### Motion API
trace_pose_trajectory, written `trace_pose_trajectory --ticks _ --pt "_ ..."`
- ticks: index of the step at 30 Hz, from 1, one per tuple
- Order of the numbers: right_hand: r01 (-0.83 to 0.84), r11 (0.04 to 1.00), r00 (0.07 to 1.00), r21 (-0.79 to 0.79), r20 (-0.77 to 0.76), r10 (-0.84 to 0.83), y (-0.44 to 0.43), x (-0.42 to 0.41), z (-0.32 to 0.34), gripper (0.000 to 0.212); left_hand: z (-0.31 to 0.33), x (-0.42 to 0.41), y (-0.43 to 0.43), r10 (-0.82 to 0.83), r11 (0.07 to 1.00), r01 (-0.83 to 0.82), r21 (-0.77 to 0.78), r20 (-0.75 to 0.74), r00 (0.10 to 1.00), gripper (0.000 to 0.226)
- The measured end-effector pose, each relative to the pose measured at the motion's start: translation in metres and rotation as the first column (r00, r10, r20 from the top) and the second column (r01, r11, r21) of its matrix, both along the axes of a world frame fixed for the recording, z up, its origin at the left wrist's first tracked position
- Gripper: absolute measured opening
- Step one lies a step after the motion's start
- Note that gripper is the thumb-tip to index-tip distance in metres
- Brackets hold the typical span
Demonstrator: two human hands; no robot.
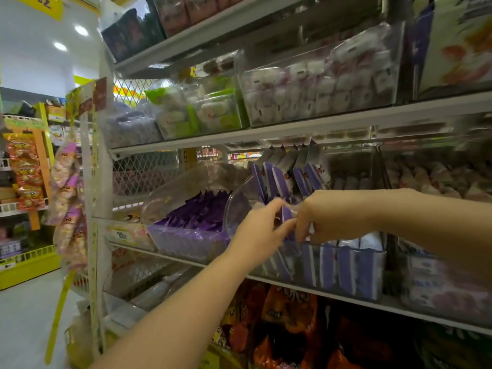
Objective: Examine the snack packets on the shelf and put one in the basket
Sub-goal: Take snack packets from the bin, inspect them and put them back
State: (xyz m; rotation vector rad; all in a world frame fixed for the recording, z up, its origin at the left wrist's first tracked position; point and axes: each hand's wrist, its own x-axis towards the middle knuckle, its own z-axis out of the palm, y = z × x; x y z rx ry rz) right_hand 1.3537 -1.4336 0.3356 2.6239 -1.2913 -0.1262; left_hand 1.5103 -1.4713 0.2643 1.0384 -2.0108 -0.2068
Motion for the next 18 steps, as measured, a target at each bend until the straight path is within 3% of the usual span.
trace_pose_trajectory --ticks 7,13,18 --pt "-0.061 0.992 0.996 -0.11 -0.07 0.053 -0.006 -0.002 -0.006 0.017 -0.007 0.018 -0.003 -0.053 0.999 0.054 0.004 0.295 0.954 0.038" --pt "0.092 0.974 0.951 -0.208 0.308 -0.024 -0.012 -0.011 0.012 0.012 -0.01 0.019 0.003 -0.044 0.999 0.041 0.018 0.337 0.94 0.044" --pt "0.124 0.956 0.769 -0.267 0.635 0.077 0.004 -0.012 0.035 0.009 -0.007 0.016 0.019 -0.048 0.998 0.031 0.062 0.311 0.949 0.043"
